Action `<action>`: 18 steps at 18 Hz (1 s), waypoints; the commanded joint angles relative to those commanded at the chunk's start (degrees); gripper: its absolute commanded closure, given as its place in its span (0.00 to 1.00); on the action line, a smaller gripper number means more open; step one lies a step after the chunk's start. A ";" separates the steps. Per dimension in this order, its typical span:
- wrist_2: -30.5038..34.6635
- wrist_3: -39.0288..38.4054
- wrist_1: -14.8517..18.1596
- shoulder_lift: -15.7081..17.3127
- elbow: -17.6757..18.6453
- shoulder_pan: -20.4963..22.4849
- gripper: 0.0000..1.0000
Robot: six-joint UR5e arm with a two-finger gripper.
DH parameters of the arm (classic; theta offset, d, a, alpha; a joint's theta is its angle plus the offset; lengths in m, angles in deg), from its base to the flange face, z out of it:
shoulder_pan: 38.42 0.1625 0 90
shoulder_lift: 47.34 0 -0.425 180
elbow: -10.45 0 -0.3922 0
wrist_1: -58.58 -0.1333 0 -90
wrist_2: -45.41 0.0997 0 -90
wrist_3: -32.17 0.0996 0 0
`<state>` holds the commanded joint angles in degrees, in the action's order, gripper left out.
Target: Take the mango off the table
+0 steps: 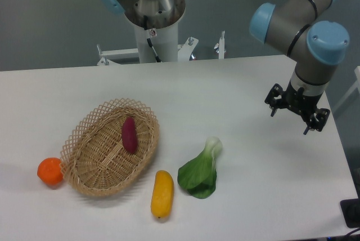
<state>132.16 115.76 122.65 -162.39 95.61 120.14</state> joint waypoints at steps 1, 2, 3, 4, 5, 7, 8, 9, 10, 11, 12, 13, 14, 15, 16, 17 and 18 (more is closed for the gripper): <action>0.00 0.00 0.00 0.00 0.09 0.00 0.00; 0.00 0.00 0.00 0.00 0.09 0.00 0.00; 0.09 0.00 0.00 0.09 0.09 0.00 0.00; 0.09 0.00 0.00 0.09 0.09 0.00 0.00; 0.09 0.00 0.26 0.09 -0.08 0.00 0.00; 0.00 0.00 -0.35 0.09 0.44 -0.09 0.00; -0.35 -0.17 -0.27 0.26 0.88 -0.09 0.00; -0.61 -0.17 -0.35 0.44 1.14 0.00 0.00; -0.88 -0.44 -0.35 0.61 1.32 0.17 0.00; -1.31 -1.05 -0.35 0.70 1.32 0.18 0.00; -1.58 -1.23 -0.35 0.70 1.41 0.09 0.00; -1.76 -1.32 -0.27 0.70 1.41 0.00 0.00; -1.67 -2.19 -0.18 0.88 1.41 -0.35 0.00; -1.58 -3.33 -0.09 1.05 1.32 -1.05 0.00; -1.50 -4.30 0.17 1.40 1.32 -1.84 0.00; -1.49 -5.44 0.35 1.76 1.32 -2.80 0.00; -1.49 -7.45 0.44 1.85 1.32 -3.77 0.00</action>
<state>130.66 108.31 123.09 -160.55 96.93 116.37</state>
